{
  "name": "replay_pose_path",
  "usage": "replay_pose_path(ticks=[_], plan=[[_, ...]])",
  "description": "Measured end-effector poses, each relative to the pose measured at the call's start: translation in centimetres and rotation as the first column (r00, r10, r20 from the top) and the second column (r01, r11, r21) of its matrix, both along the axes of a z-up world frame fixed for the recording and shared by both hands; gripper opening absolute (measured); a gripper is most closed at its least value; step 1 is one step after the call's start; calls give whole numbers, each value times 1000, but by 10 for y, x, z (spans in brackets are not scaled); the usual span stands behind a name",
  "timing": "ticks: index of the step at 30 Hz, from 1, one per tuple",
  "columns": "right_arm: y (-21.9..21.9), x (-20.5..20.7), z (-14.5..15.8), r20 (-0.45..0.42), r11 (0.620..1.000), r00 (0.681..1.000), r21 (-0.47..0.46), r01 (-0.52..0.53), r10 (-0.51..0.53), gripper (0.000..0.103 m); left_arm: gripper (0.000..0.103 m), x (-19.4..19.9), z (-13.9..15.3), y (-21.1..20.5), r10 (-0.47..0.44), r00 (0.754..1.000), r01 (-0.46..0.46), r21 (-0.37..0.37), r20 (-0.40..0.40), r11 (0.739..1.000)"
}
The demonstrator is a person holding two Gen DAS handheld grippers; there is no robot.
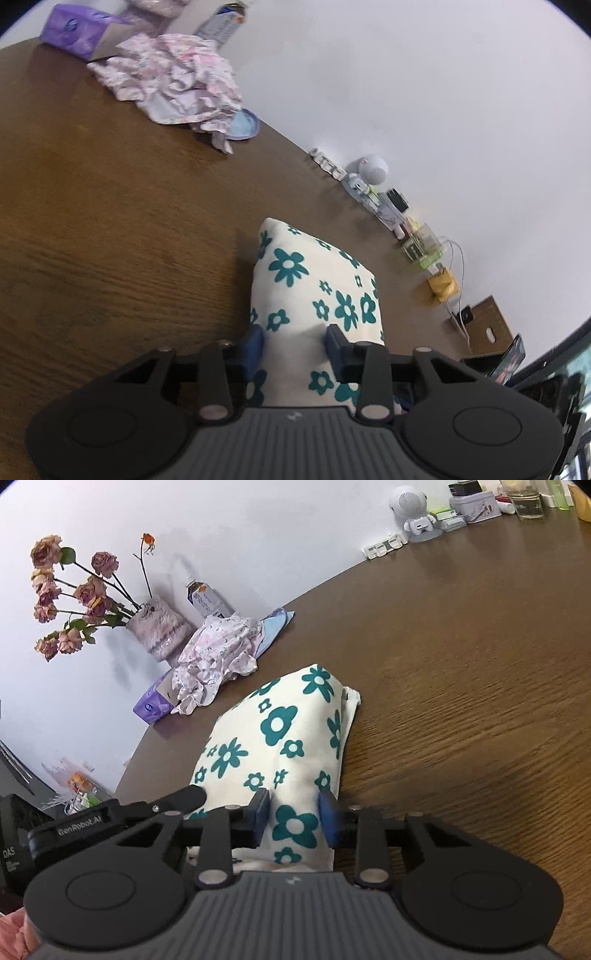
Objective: Fold clothes
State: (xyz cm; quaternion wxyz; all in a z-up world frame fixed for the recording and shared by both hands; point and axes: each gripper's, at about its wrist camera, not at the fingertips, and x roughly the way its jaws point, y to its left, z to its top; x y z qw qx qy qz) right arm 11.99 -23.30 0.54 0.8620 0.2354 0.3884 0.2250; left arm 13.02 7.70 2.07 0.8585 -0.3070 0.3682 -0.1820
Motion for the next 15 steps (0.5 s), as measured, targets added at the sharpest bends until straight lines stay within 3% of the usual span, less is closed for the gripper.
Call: replay_pose_path(ticks=[1, 4, 10, 11, 14, 15], plan=[[-2, -1, 0, -3, 1000, 1000, 13, 1, -1, 30, 50, -2, 0, 2, 1, 1000, -1, -5, -2, 1000], [-12, -7, 1, -6, 999, 1000, 44, 24, -24, 47, 50, -8, -1, 4, -2, 1000, 2, -14, -12, 1000], [-21, -13, -10, -67, 992, 997, 115, 55, -48, 49, 48, -10, -10, 5, -2, 999, 0, -40, -45, 999], [-24, -12, -14, -81, 988, 995, 142, 63, -52, 48, 43, -11, -11, 5, -4, 999, 2, -43, -47, 999], [-28, -10, -22, -108, 976, 993, 202, 75, -53, 25, 39, -10, -8, 4, -8, 999, 7, -36, -35, 999], [-28, -10, -22, -108, 975, 993, 213, 71, -49, 25, 39, -9, -7, 4, -8, 1000, 7, -31, -30, 1000]])
